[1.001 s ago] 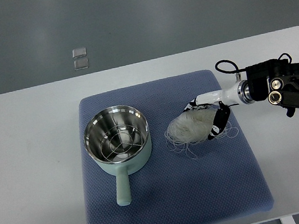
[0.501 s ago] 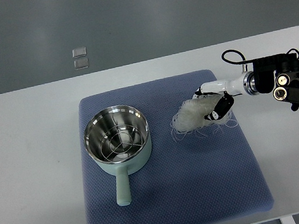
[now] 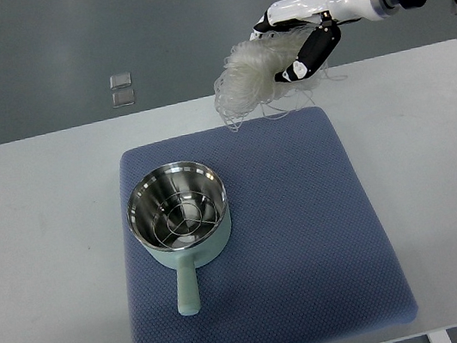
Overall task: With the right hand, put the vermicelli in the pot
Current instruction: 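Carry the vermicelli over the steel pot and lower it inside, then open the right hand to release the noodles and withdraw upward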
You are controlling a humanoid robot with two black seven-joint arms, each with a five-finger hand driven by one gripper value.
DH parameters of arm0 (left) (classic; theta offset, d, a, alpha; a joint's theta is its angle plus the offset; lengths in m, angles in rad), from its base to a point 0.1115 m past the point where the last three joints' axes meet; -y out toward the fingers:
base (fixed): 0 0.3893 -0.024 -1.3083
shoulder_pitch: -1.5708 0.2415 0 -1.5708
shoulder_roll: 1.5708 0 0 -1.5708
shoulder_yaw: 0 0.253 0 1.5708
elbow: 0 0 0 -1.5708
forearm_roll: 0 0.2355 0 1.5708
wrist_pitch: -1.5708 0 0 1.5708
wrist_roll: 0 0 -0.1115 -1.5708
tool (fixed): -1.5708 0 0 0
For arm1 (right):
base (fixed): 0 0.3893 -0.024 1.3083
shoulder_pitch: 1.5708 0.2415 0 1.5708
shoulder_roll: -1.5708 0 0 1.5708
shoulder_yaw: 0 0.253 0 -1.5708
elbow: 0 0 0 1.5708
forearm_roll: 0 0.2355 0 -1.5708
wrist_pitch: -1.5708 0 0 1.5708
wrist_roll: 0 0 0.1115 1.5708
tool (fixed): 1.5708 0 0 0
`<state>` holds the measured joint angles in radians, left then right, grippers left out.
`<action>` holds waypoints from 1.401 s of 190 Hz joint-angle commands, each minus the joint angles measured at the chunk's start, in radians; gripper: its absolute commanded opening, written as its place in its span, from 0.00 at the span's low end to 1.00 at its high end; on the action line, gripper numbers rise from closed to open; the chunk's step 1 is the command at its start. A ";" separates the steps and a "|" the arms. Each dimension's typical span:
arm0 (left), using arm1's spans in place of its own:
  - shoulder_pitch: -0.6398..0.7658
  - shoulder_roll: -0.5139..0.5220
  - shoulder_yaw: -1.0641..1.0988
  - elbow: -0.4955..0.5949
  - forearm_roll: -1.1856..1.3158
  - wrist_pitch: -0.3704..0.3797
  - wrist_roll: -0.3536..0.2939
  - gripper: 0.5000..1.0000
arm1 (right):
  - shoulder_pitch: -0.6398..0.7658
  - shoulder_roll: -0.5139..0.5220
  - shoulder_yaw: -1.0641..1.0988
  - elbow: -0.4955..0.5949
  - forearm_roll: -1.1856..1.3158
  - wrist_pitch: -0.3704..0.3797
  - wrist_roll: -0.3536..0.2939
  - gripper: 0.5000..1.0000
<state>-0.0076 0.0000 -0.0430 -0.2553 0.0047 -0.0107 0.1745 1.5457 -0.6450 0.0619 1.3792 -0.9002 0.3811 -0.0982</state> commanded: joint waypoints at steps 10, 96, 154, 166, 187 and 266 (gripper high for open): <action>0.000 0.000 0.000 0.001 0.000 0.000 0.000 1.00 | 0.083 0.183 -0.102 -0.057 0.040 -0.021 0.002 0.00; 0.005 0.000 -0.002 0.002 -0.002 0.000 -0.001 1.00 | -0.029 0.482 -0.134 -0.253 0.033 -0.053 0.008 0.00; 0.005 0.000 0.000 0.002 -0.002 0.000 -0.001 1.00 | -0.116 0.561 -0.136 -0.313 0.026 -0.085 0.009 0.00; 0.005 0.000 0.000 0.004 -0.002 0.000 -0.001 1.00 | -0.121 0.568 -0.136 -0.316 0.026 -0.088 0.009 0.00; 0.005 0.000 0.000 0.004 -0.002 0.000 0.000 1.00 | -0.131 0.571 -0.134 -0.319 0.029 -0.102 0.011 0.46; 0.005 0.000 0.000 0.008 -0.002 0.001 -0.001 1.00 | -0.138 0.525 -0.108 -0.325 0.043 -0.114 0.011 0.85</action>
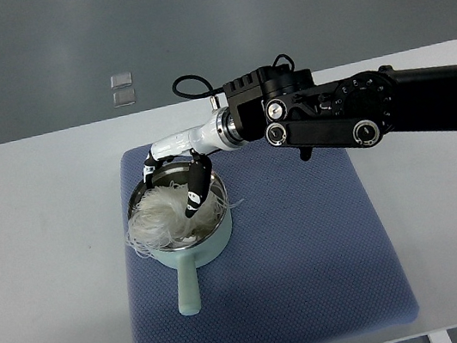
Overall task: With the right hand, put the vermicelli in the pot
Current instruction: 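Open the right hand to release the noodles and withdraw upward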
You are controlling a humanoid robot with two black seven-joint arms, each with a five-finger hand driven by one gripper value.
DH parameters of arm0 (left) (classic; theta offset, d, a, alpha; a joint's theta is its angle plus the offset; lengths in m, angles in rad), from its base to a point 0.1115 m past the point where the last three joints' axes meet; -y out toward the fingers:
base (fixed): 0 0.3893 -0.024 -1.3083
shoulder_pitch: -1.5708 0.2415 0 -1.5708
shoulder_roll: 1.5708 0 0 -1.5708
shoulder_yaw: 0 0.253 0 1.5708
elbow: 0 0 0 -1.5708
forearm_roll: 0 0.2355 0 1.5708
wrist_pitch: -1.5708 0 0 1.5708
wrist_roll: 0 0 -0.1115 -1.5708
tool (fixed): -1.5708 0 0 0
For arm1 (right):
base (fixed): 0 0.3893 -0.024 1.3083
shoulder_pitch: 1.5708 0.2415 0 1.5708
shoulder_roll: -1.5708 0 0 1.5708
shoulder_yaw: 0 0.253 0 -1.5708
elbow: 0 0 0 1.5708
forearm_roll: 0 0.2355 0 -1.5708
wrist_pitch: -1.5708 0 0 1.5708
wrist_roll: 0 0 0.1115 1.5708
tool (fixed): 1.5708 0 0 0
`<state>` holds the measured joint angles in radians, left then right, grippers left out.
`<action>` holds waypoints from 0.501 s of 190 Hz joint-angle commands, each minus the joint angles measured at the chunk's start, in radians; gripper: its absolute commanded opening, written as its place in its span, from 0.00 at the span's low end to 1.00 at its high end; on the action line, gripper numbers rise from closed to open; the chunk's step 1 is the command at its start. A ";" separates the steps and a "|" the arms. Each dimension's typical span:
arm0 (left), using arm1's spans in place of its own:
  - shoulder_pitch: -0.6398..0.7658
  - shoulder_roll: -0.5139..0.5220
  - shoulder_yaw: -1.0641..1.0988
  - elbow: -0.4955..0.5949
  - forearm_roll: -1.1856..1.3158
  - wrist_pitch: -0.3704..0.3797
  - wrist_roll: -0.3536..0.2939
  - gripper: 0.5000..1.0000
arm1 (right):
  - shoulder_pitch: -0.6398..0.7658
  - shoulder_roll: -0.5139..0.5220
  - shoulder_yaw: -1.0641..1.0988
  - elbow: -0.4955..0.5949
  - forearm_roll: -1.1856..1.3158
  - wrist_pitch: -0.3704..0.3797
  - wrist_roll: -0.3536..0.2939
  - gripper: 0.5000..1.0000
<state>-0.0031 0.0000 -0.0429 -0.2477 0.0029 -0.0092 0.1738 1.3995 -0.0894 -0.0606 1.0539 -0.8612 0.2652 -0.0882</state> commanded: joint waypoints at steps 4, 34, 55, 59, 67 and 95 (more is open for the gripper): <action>0.000 0.000 0.000 0.001 0.000 0.000 0.000 1.00 | 0.010 -0.041 0.021 0.000 0.007 0.002 0.001 0.85; 0.000 0.000 0.000 -0.001 0.000 0.000 0.000 1.00 | 0.009 -0.125 0.160 0.000 0.024 0.008 0.002 0.85; 0.000 0.000 0.000 -0.002 0.000 0.000 0.000 1.00 | -0.028 -0.182 0.303 -0.002 0.080 -0.001 0.005 0.85; 0.000 0.000 0.000 -0.002 0.000 0.000 0.000 1.00 | -0.048 -0.191 0.335 -0.003 0.099 -0.003 0.008 0.85; 0.000 0.000 0.000 -0.005 0.000 0.000 0.001 1.00 | -0.103 -0.211 0.407 -0.006 0.142 -0.004 0.016 0.85; 0.000 0.000 0.001 -0.007 0.002 -0.002 0.000 1.00 | -0.315 -0.230 0.731 -0.045 0.300 -0.004 0.068 0.85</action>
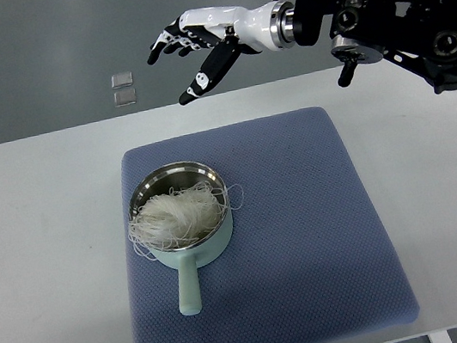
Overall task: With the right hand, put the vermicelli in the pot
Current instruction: 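Open the right hand to release the noodles and withdraw upward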
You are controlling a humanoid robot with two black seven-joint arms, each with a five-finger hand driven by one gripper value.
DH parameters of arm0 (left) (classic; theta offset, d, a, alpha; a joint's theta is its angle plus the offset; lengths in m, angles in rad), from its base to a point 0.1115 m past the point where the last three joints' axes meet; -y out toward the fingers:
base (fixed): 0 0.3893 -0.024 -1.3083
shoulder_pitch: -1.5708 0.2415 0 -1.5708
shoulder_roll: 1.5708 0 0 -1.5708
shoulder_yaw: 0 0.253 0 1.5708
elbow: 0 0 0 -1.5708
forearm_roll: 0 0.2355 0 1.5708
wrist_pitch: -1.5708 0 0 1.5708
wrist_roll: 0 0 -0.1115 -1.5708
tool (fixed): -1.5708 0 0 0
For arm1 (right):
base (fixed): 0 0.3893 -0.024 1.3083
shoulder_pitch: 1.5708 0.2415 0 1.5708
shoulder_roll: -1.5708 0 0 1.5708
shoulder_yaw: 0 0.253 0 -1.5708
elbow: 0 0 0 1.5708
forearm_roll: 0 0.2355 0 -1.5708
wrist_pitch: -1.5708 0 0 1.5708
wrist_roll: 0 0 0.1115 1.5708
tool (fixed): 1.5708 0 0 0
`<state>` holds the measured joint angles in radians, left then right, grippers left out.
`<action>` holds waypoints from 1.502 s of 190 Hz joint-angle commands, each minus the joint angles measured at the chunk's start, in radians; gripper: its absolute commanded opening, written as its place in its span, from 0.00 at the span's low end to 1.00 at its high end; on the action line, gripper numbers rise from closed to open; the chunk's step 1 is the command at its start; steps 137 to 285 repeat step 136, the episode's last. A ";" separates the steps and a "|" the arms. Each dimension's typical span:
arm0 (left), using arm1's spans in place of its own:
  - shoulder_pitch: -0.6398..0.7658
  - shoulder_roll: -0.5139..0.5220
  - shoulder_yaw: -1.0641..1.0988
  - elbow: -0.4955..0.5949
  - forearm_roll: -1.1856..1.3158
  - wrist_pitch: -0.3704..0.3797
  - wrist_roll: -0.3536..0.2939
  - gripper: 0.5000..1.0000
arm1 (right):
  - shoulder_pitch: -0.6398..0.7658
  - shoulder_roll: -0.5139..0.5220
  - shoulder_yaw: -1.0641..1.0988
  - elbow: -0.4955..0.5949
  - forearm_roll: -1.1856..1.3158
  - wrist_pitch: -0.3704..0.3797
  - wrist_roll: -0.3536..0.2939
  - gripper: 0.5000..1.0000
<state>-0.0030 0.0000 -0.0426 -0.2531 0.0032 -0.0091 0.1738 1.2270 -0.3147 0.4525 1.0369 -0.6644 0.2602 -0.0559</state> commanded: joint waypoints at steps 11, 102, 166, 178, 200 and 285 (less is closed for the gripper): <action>0.000 0.000 0.001 -0.002 0.001 -0.002 0.001 1.00 | -0.254 0.016 0.383 -0.035 0.183 0.001 0.076 0.85; 0.000 0.000 0.003 -0.012 0.003 -0.002 0.001 1.00 | -0.607 0.223 0.759 -0.193 0.503 -0.035 0.176 0.85; 0.000 0.000 0.003 -0.012 0.003 -0.002 0.001 1.00 | -0.610 0.226 0.753 -0.193 0.503 -0.033 0.174 0.85; 0.000 0.000 0.003 -0.012 0.003 -0.002 0.001 1.00 | -0.610 0.226 0.753 -0.193 0.503 -0.033 0.174 0.85; 0.000 0.000 0.003 -0.012 0.003 -0.002 0.001 1.00 | -0.610 0.226 0.753 -0.193 0.503 -0.033 0.174 0.85; 0.000 0.000 0.003 -0.012 0.003 -0.002 0.001 1.00 | -0.610 0.226 0.753 -0.193 0.503 -0.033 0.174 0.85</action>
